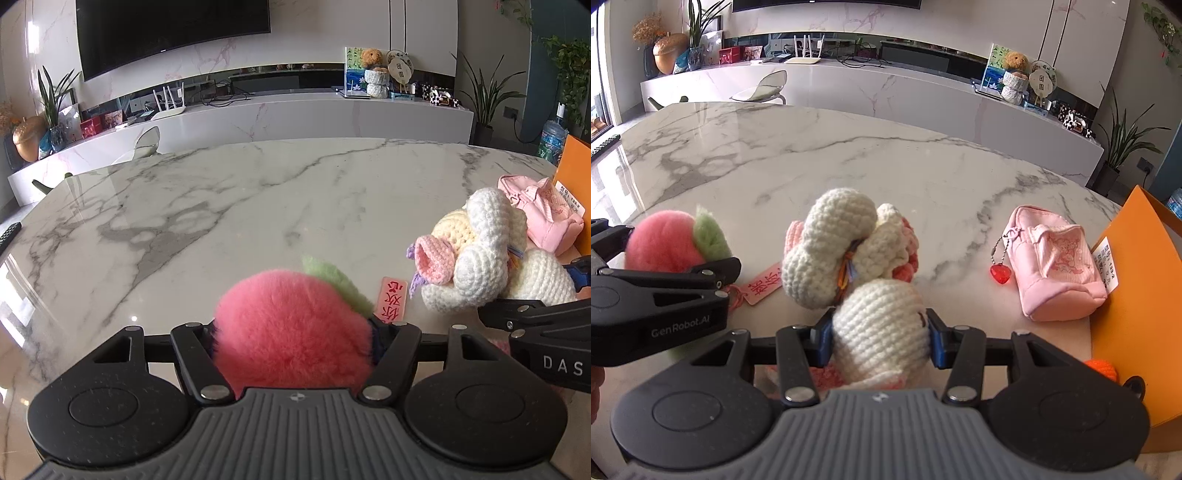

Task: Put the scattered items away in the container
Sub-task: 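Lift the pom-pom plush and crochet bunny off the table with both tools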

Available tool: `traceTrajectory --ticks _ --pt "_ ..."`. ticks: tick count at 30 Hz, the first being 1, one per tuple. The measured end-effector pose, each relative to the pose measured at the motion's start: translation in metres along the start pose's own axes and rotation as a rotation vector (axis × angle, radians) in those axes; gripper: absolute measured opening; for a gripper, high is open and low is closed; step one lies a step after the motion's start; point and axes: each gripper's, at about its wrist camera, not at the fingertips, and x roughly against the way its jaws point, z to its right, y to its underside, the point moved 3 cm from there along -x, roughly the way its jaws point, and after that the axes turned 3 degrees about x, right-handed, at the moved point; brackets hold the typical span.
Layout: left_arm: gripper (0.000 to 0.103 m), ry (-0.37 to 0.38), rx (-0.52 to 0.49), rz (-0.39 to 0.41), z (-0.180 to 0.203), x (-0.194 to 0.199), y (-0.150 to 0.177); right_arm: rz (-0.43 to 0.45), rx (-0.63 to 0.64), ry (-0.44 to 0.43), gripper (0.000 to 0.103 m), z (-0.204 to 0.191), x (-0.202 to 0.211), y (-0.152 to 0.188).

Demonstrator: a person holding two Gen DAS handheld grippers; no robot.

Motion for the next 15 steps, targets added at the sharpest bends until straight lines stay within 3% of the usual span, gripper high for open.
traceTrajectory --ticks 7,9,15 --pt "0.079 -0.017 0.034 0.038 0.001 0.006 0.01 -0.008 -0.01 -0.008 0.051 0.001 -0.009 0.001" --pt "0.069 -0.012 0.049 0.037 0.001 0.009 0.011 -0.009 -0.013 -0.009 0.051 0.0 -0.009 0.001" --pt "0.061 -0.031 -0.002 0.074 0.011 0.018 0.016 -0.011 -0.019 -0.003 0.051 0.0 -0.008 0.003"
